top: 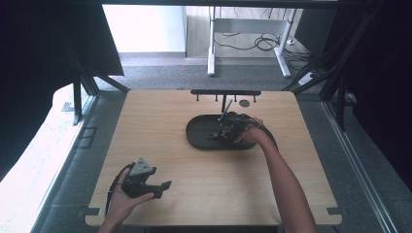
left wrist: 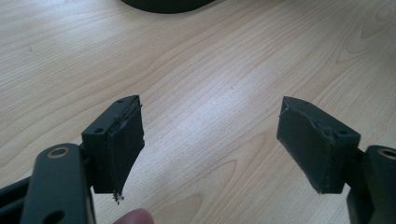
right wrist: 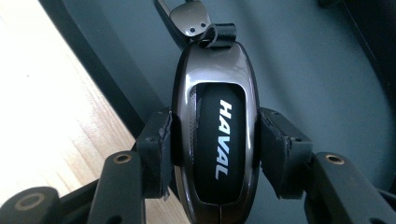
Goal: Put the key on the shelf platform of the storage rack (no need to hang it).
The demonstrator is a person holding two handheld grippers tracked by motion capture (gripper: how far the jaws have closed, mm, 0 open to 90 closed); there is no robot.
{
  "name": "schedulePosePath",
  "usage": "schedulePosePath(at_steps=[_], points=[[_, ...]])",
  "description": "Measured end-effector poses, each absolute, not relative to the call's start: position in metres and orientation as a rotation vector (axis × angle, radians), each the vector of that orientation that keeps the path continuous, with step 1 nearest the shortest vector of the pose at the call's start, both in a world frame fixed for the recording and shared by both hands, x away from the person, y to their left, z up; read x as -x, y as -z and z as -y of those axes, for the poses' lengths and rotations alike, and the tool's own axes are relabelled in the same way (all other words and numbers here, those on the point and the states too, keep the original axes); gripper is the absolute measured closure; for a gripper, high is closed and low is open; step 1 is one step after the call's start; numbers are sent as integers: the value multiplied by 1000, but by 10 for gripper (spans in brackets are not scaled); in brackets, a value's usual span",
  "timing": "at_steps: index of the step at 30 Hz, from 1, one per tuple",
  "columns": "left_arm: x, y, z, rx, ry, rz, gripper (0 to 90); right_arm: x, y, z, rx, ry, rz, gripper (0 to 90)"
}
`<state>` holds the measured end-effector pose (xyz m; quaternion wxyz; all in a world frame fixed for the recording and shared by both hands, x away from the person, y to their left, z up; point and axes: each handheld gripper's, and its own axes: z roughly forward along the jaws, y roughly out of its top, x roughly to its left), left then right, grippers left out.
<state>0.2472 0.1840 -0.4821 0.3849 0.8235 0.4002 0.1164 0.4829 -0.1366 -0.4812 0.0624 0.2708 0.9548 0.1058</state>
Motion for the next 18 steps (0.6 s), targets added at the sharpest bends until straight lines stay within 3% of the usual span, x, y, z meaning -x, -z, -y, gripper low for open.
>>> schedulePosePath(at_steps=[18], points=[[-247,482,-184,-2098,-299,-1022,232,-490,493,146,-886,-291,-2861,489]])
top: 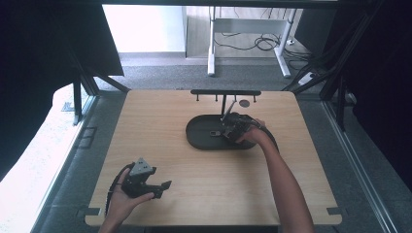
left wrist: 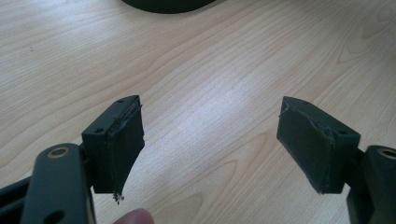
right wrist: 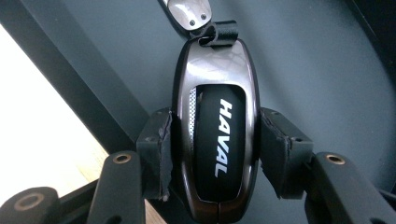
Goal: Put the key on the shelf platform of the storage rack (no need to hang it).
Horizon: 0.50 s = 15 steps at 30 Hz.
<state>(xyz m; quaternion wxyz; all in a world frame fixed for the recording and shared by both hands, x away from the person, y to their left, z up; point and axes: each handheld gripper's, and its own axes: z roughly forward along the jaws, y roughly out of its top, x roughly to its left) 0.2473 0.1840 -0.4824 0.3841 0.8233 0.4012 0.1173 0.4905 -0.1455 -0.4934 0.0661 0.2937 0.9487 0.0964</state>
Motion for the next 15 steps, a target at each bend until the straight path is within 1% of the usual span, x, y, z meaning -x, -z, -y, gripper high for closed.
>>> schedulePosePath(at_steps=[8,15], points=[[-247,482,-184,-2093,-306,-1023,233,-491,498,143,-900,-248,-2861,484],[-247,482,-184,-2097,-305,-1022,233,-489,492,143,-919,-310,-2831,419]])
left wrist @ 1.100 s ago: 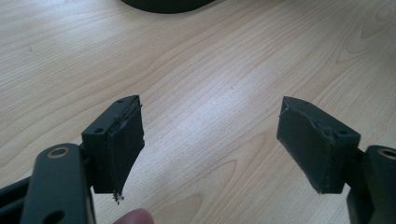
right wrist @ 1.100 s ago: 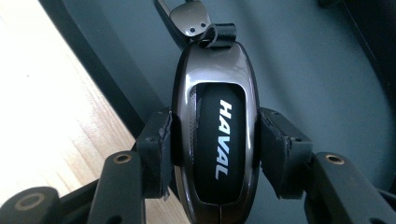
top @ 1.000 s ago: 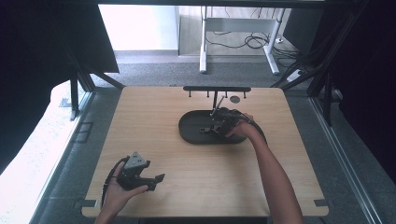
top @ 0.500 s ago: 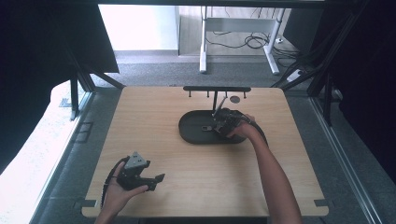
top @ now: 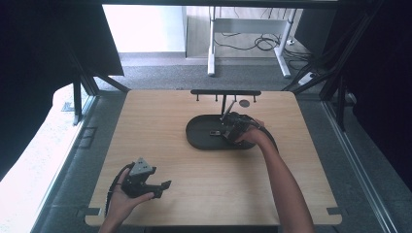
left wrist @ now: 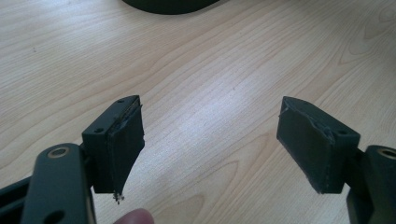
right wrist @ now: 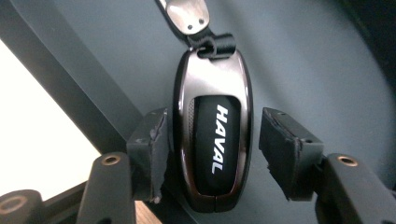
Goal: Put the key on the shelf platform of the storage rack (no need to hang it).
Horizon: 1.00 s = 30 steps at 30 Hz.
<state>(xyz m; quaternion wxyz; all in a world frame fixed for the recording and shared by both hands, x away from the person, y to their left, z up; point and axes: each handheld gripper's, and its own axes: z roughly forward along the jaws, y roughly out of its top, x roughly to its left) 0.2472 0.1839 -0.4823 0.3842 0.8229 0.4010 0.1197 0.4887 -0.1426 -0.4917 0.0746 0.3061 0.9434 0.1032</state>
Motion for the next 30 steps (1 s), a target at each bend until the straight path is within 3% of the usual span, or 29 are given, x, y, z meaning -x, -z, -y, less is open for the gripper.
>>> schedulePosePath(at_steps=[18,30], points=[[-247,484,-178,-2112,-301,-1017,232,-457,455,146,-846,-516,-2727,396],[-246,484,-177,-2113,-305,-1013,233,-405,439,170,-838,-686,-2679,404]])
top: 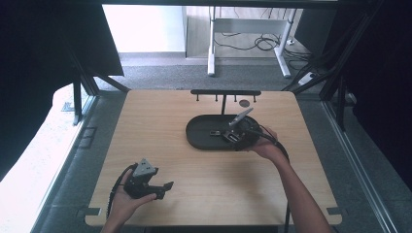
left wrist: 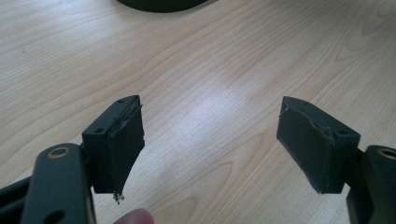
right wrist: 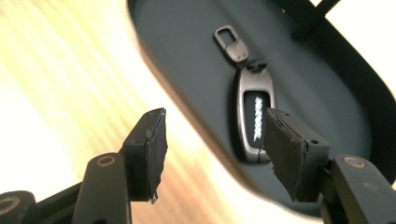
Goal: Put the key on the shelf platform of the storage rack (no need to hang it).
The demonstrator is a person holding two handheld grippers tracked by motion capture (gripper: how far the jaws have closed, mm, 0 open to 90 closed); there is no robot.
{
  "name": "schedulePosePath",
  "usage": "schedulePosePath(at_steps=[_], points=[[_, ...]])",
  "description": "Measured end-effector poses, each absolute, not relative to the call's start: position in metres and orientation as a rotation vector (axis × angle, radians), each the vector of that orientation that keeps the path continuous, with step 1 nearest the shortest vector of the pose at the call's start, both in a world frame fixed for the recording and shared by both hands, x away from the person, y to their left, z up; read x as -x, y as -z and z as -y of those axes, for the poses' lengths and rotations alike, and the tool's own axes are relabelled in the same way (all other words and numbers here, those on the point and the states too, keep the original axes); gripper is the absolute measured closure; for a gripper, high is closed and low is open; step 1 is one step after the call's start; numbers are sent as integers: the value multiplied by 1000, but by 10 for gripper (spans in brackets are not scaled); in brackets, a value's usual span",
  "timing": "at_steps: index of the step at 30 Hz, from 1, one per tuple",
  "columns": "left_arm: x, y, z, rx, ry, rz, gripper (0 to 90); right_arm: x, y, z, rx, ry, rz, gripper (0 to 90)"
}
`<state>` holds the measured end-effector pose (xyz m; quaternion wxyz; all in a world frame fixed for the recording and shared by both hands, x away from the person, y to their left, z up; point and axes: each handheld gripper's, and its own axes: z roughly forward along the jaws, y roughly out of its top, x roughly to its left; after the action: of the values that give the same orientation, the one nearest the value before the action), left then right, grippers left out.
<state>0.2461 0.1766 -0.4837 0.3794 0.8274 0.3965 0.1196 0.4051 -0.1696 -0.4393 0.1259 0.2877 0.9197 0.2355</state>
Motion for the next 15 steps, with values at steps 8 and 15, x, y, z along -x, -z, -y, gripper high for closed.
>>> schedulePosePath(at_steps=[8,15], points=[[-246,485,-173,-2126,-304,-1008,233,-369,450,206,-887,-779,-2642,410],[-246,486,-170,-2136,-304,-1006,233,-338,472,244,-953,-862,-2619,411]])
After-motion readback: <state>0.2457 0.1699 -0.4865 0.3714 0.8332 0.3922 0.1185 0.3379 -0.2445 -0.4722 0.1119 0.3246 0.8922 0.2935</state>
